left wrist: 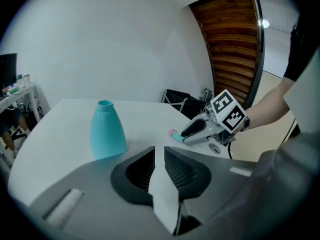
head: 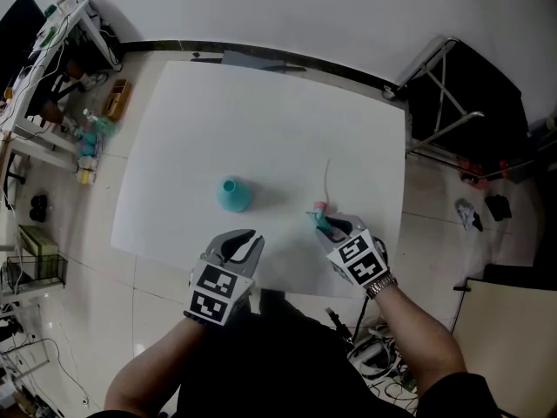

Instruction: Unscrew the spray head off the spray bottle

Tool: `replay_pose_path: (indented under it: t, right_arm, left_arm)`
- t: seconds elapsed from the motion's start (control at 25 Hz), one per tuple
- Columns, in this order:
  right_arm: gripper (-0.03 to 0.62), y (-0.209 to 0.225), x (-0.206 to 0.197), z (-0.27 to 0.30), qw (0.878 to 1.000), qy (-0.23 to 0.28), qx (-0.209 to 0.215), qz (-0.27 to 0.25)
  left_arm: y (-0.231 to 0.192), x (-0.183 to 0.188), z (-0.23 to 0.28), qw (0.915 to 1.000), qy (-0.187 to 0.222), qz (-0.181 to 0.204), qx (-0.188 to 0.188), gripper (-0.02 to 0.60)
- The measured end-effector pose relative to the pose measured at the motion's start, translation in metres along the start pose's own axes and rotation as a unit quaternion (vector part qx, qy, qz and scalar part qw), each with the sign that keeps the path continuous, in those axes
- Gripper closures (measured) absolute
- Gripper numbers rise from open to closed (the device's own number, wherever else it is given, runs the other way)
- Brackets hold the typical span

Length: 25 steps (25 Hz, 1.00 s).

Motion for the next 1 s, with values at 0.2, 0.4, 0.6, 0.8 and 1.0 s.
replay_pose_path:
  t: [0.2, 0.4, 0.6, 0.8, 1.0]
  right_arm:
    - [0.491, 0.007, 0.005, -0.010, 0.994, 0.055, 0.030, 0.084]
    - [0.491, 0.009, 0.011, -0.021, 0.983, 0.101, 0.058, 0.144]
    - [0.493, 0.006, 0.024, -0.034, 0.969, 0.142, 0.087, 0.184]
    - [0.493, -0.002, 0.044, -0.051, 0.951, 0.181, 0.125, 0.217]
    - [0.494, -0.015, 0.066, -0.066, 0.929, 0.219, 0.168, 0.248]
  left_arm:
    - [0.000, 0.000, -0.001, 1.0000, 0.002, 0.002, 0.001, 0.508]
    - [-0.004, -0.001, -0.001, 0.9999, 0.001, 0.004, 0.010, 0.503]
    - [-0.023, -0.005, -0.001, 0.9993, 0.001, -0.001, 0.037, 0.480]
    - [-0.047, -0.006, -0.001, 0.9971, 0.002, -0.006, 0.075, 0.394]
    - [-0.064, -0.005, 0.002, 0.9953, 0.006, 0.007, 0.097, 0.331]
Point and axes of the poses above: the fingertips, and each gripper's own axes: z forward along the fingers, y to its right, x out of its top, the point moved 4 cm from there along -z, backward along the fingers, and after that the axes turned 7 degrees about x, right-handed, at the moved point
